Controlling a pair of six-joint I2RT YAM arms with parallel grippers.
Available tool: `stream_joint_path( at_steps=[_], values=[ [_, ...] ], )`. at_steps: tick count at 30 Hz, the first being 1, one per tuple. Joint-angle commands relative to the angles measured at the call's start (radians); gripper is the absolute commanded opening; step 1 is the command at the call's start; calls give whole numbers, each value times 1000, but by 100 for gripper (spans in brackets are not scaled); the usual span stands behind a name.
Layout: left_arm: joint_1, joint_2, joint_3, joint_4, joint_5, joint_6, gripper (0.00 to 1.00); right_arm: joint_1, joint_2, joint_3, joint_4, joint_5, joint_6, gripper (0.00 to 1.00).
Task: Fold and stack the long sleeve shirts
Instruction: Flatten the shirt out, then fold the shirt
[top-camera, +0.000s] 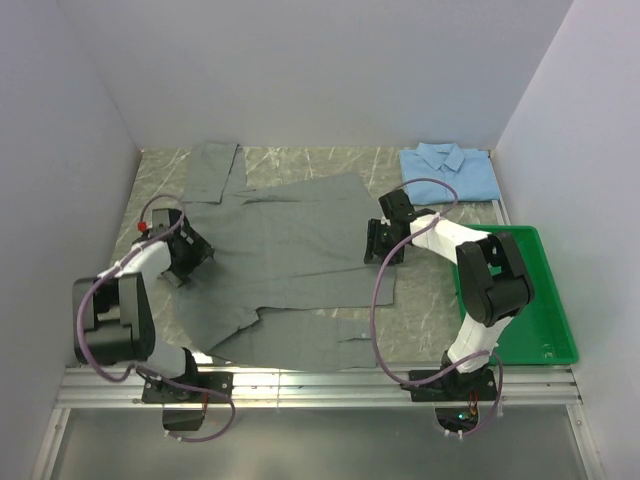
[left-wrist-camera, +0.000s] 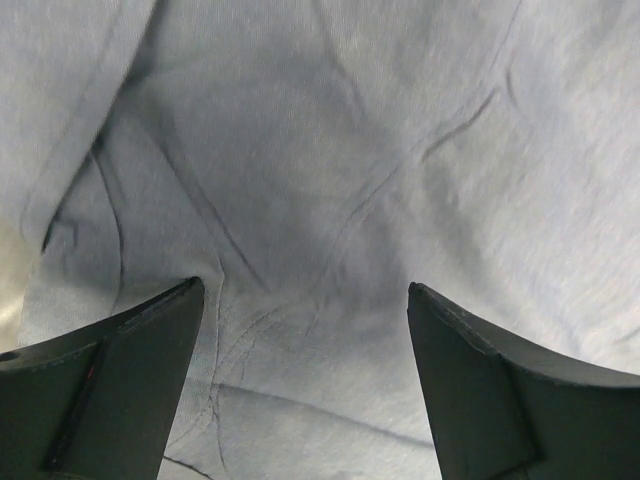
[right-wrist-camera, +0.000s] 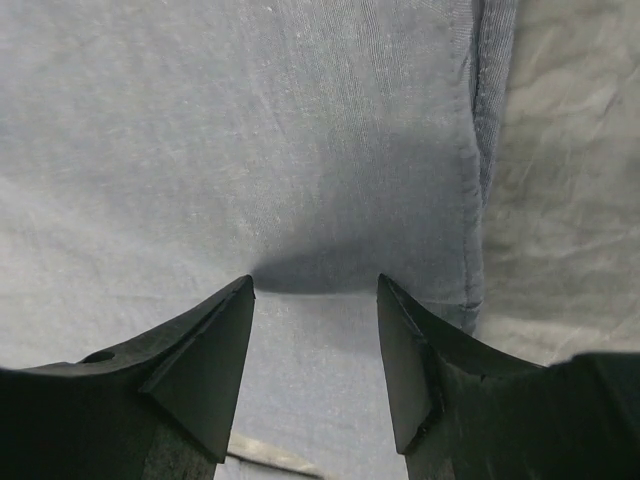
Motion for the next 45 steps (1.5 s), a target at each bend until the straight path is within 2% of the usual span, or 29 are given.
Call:
stream_joint_path(
  at_steps=[1,4,8,11,13,17,20,24,28,33,40,45],
  values=[
    [4,120,77,43,-1,19,90,-40,29,-2,30,-26,40,61],
    [3,196,160,40,7,48,90,-73,41,4,33,-20,49,61],
    [-2,197,226,25,30,61,91,-94,23,-5,58,-6,65,61],
    [-14,86,221,-16,5,53,92,-91,-99,-14,54,-20,57,61],
    [-16,-42,197,-52,-36,21,93,-91,-164,-52,58,0,69,61],
    [-13,-231,91,-185,-143,-45,91,-91,-340,-155,76,51,118,63],
    [-8,-340,13,-285,-183,-117,95,-91,-406,-213,57,62,138,65],
    [-5,-397,-85,-338,-194,-235,94,-94,-425,-250,9,82,164,77],
    [-3,-405,-145,-346,-173,-307,90,-93,-437,-292,12,46,201,77],
    [3,-400,-182,-339,-248,-389,83,-93,-431,-318,30,34,216,75],
    [18,-333,-231,-256,-200,-381,79,-94,-397,-309,40,14,203,74],
    [18,-282,-241,-214,-174,-346,72,-94,-378,-306,44,3,200,74]
  ],
)
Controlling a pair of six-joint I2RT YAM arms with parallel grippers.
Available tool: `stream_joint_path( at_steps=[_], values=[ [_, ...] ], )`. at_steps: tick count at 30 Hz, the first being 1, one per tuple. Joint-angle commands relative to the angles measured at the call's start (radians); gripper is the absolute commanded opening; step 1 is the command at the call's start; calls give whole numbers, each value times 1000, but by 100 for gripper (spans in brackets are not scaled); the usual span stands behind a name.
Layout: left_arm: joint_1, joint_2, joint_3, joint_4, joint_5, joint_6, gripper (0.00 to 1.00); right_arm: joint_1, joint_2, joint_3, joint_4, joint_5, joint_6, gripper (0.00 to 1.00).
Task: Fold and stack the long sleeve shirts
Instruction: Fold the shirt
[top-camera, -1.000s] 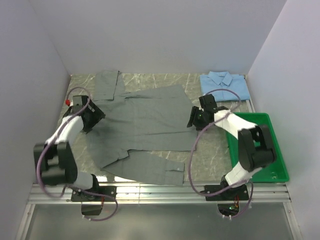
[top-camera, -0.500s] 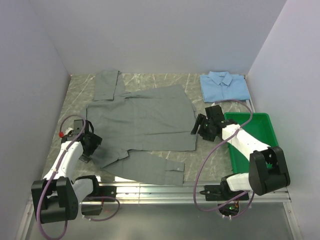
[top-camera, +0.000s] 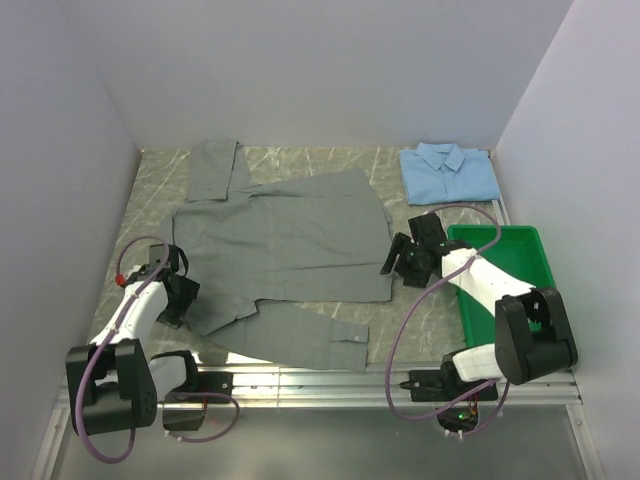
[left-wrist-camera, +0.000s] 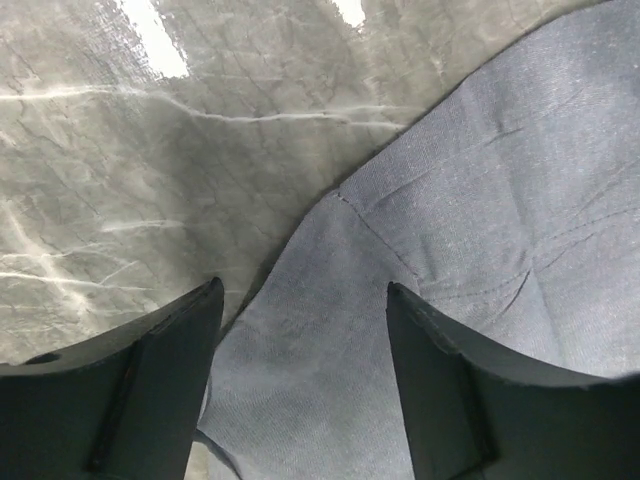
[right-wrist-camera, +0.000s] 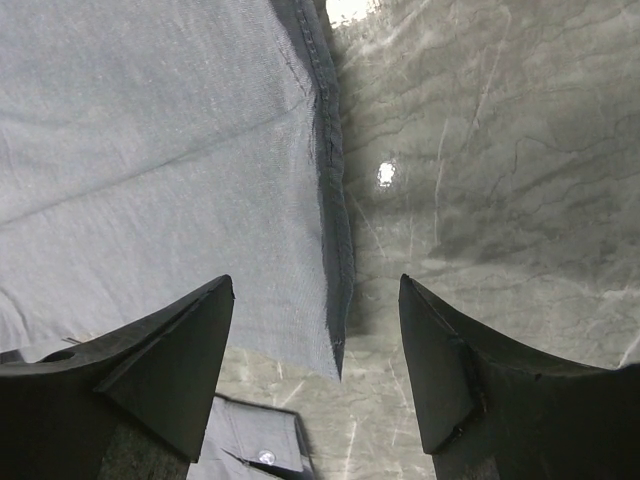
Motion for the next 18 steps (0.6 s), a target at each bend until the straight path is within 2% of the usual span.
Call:
stream_joint_path(
  at_steps=[1,4,5,7,10,13,14,18],
  values=[
    [3,50,-23,89,41,4,70,-7,12,13,26,-10,1,74],
    [3,73,-23,102,51,17,60,-7,19,14,27,-11,0,74],
    [4,82,-21,107,60,23,52,-5,22,13,26,-13,-2,74],
    [3,91,-15,107,67,27,44,-5,26,16,27,-13,0,73],
    [4,88,-15,109,92,35,20,-7,40,17,24,-13,1,73],
    [4,58,-20,96,103,35,8,-7,54,19,12,-8,7,73],
    [4,36,-20,81,104,35,1,-5,60,20,0,-5,9,73],
    [4,-19,-3,31,106,37,1,-5,81,32,-34,-4,6,72]
  ],
)
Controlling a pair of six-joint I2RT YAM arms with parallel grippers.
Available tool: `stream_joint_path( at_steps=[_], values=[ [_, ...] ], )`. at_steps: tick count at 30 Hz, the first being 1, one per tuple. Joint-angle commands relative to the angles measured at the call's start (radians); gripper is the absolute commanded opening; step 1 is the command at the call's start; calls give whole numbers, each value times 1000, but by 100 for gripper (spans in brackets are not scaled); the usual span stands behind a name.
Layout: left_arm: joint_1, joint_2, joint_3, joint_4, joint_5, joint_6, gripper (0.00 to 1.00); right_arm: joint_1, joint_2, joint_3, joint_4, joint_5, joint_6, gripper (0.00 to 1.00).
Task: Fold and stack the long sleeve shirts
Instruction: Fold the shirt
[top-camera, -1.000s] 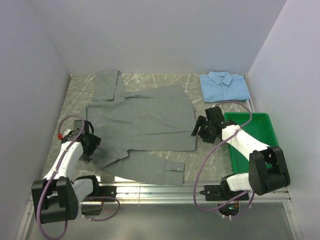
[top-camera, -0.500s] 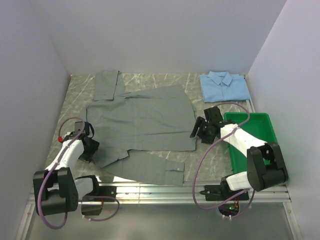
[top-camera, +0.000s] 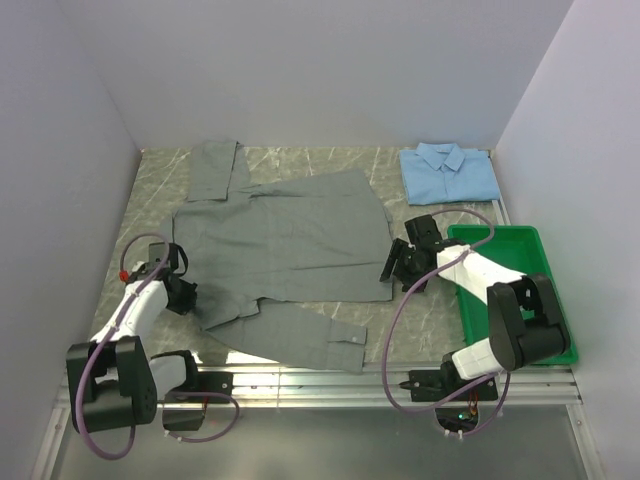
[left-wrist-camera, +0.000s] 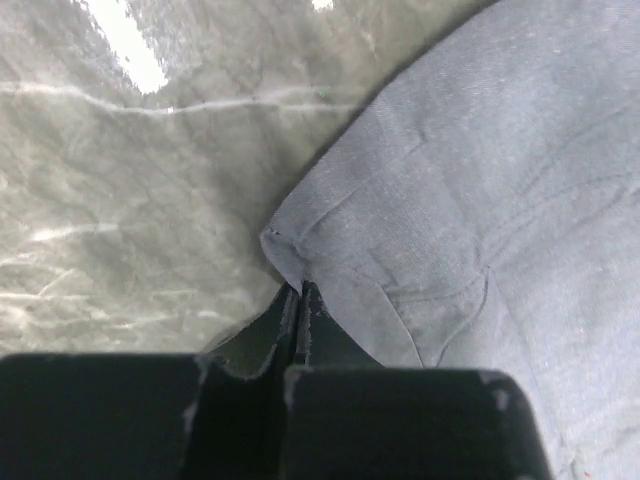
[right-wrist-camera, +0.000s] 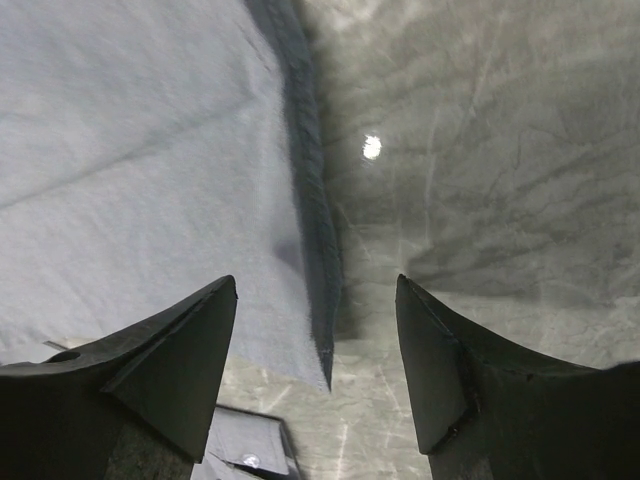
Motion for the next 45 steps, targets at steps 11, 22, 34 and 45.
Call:
stream_joint_path(
  at_steps=[11,22,34,45],
  values=[
    [-5,-99,121,-231,42,4,1,-4,14,21,-99,-50,-13,64],
    [-5,-144,184,-355,-30,16,1,-2,1,-2,-90,-76,-15,31],
    [-5,-142,259,-464,-95,64,1,-7,-46,24,-170,-23,-46,0],
    [-5,-86,345,-343,-141,142,4,-14,9,217,-231,37,-67,0]
  ],
)
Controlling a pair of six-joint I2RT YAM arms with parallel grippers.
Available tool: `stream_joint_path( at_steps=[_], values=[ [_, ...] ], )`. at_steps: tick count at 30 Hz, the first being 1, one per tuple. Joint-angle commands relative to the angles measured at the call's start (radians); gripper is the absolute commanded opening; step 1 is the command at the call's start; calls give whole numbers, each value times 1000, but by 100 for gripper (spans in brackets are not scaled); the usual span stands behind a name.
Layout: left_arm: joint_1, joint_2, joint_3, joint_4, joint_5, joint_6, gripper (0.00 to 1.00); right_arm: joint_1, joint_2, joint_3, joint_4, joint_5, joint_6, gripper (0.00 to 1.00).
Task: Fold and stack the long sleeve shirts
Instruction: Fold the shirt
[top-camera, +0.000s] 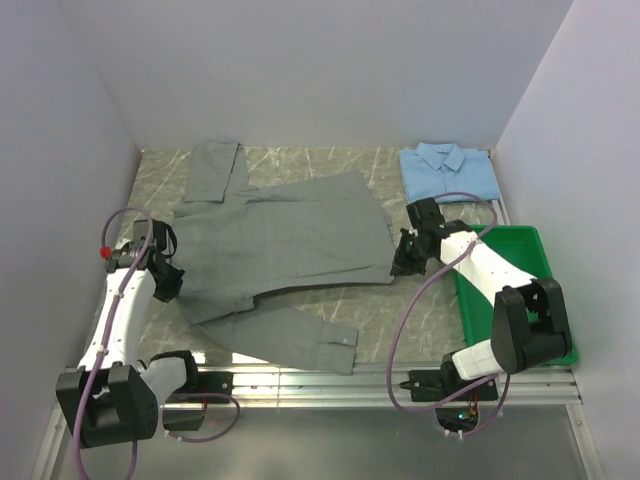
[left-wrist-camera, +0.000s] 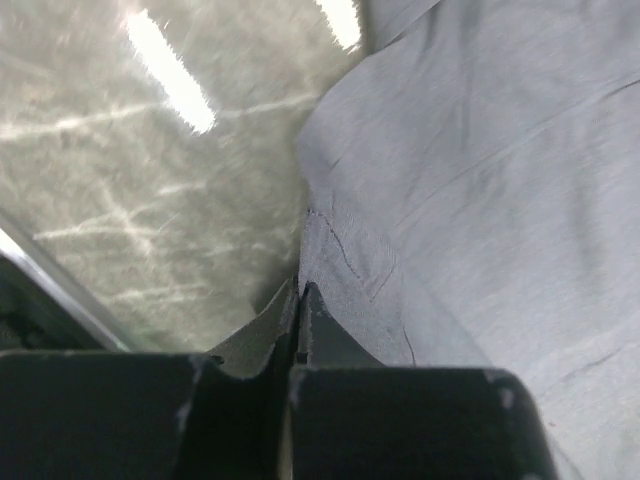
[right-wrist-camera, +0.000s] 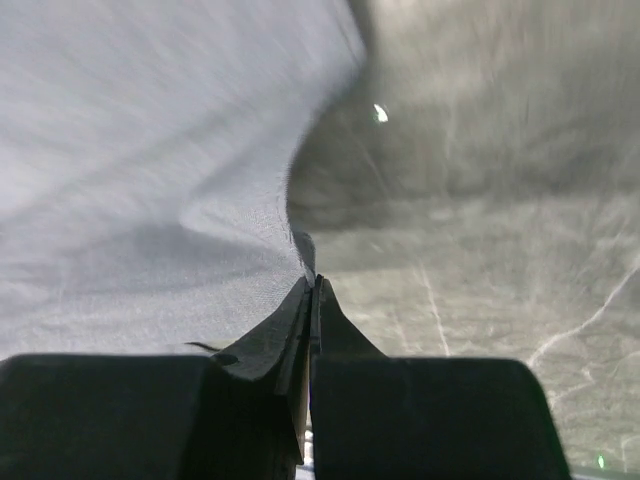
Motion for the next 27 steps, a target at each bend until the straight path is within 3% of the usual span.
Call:
stream_joint_path(
  at_steps=[1,17,20,22,24,27],
  values=[
    [-1,35,60,76,-55,66,5,-16,34,80,-16,57,-14,0],
    [-1,214,114,265,-24,141,8,-20,264,347,17,113,-4,7],
    [-1,231,105,288,-31,146,11,-19,296,369,34,104,6,14],
    [-1,240,102,295,-39,149,15,-19,311,383,40,104,9,22],
    [-1,248,105,306,-38,149,22,-19,316,389,45,109,12,38],
    [-1,253,111,329,-22,147,28,-17,279,383,79,130,16,45]
  ],
)
